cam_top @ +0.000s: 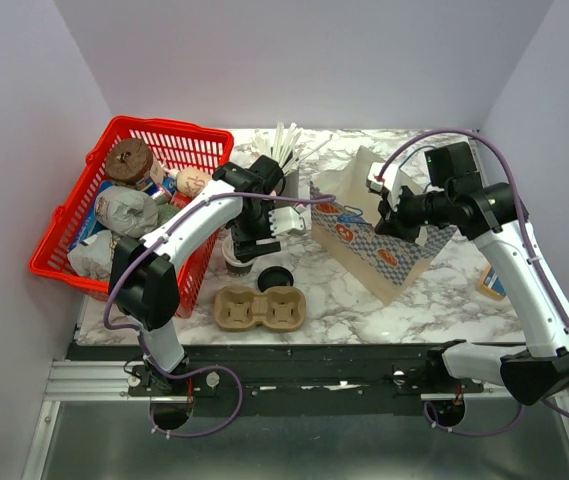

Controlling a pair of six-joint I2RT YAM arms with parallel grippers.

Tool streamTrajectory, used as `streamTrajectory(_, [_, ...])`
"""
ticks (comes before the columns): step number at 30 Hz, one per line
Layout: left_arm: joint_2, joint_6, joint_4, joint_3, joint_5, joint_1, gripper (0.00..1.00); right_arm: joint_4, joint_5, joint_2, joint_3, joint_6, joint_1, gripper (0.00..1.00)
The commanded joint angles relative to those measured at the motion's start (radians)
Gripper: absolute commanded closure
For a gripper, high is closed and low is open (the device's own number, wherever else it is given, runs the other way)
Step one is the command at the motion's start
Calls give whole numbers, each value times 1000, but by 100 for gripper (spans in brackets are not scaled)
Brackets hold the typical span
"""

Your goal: Pack the takeout coffee

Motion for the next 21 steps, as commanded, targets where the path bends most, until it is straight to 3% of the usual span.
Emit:
streamTrajectory(1, [-15, -9, 33, -4, -10, 7, 51, 5, 41, -23, -4, 0, 6, 97])
streamTrajectory(2, [-18, -8, 34, -4, -13, 7, 48, 6, 44, -27, -6, -1, 6, 99])
streamTrajectory(4, [-27, -11, 41, -10, -27, 7, 31, 11, 54, -30, -9, -1, 6, 99])
streamTrajectory(6, [-32, -12, 36, -9, -35, 7, 22, 17, 66, -33, -3, -4, 6, 99])
streamTrajectory(8, [-38, -14, 27, -3, -35, 7, 2, 26, 89, -36, 13, -6, 6, 99])
streamTrajectory(17, [-104, -28, 10, 31, -47, 7, 1, -14, 136, -17, 172, -60, 6, 99])
streamTrajectory(21, [-145, -49, -8, 89, -24, 7, 2, -61, 132, -33, 137, -93, 6, 98])
